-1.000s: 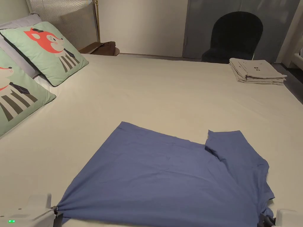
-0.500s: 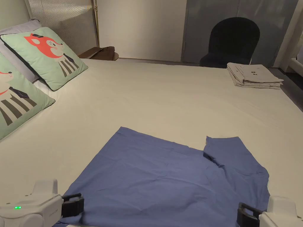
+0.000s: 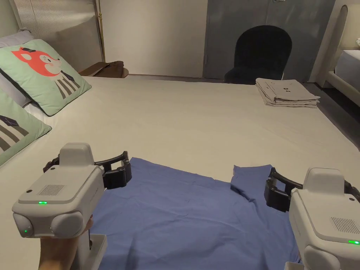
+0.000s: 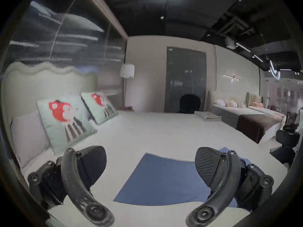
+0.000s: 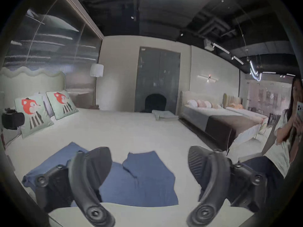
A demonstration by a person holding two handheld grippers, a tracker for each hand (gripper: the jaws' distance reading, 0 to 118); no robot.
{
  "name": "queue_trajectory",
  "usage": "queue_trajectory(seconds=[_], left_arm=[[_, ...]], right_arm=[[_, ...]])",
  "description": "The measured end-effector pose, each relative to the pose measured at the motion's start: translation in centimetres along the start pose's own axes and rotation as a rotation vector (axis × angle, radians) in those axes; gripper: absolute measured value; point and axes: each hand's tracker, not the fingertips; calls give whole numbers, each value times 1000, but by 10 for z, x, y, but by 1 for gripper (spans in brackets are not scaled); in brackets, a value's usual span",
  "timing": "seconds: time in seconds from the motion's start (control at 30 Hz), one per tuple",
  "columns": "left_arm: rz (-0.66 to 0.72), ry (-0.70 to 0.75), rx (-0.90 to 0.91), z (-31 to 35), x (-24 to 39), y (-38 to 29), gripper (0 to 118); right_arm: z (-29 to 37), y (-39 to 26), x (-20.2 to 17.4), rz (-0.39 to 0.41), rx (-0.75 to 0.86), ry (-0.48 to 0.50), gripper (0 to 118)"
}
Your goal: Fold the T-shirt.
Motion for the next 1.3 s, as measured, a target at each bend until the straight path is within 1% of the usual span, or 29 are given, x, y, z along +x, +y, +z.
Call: queue_trajectory(seconds=[0.07,0.1,0.13,0.17,0.23,0.27,0.37,0.4,0.53,0.6,0.7,0.8,0.9,0.93,0.97,1.07,1.13,1.17,1.2,1.3], left_arm=[[-28,-22,28,-4,8,2,104],[-45,-35,37,-5,12,3,95],[-57,-43,37,-5,17,4,71],[-68,-53,36,-7,22,4,48],[-76,-90,27,-15,23,3,1],[-70,-104,23,-18,25,3,0],[-23,-144,-16,-32,22,1,0],[-19,-134,-18,-37,22,0,0],[-30,-146,-62,-70,20,2,0],[-51,-151,-114,-92,20,5,0],[-61,-178,-218,-139,14,5,0],[-1,-231,-337,-192,6,3,0],[-37,-230,-439,-247,-1,-8,0],[-47,-224,-499,-267,-3,-14,4],[-50,-211,-533,-284,-5,-21,18],[-63,-159,-636,-329,-9,-41,43],[-109,-132,-732,-355,-11,-56,94],[-126,-100,-707,-363,-11,-63,101],[-151,-83,-695,-369,-11,-67,101],[-150,-84,-776,-386,-13,-79,101]], right_arm=[[2,4,0,6,43,-11,82],[2,6,-1,9,53,-27,66],[2,7,-1,9,54,-27,41],[2,8,0,9,58,-20,24],[1,8,2,0,79,-15,0],[0,8,3,-4,87,-16,0],[-5,10,5,-6,95,-16,0],[-6,10,5,-4,97,-20,0],[-20,13,6,-2,95,-23,0],[-28,14,5,-2,94,-24,0],[-46,16,3,-2,94,-24,0],[-67,17,0,8,90,-24,0],[-90,17,-2,9,76,-22,0],[-98,17,-3,9,72,-23,0],[-105,16,-4,10,67,-26,0],[-126,12,-5,11,44,-33,0],[-139,7,-4,18,23,-39,0],[-145,4,-4,24,14,-42,0],[-149,2,-3,29,7,-46,0],[-159,-9,0,35,-22,-56,0]])
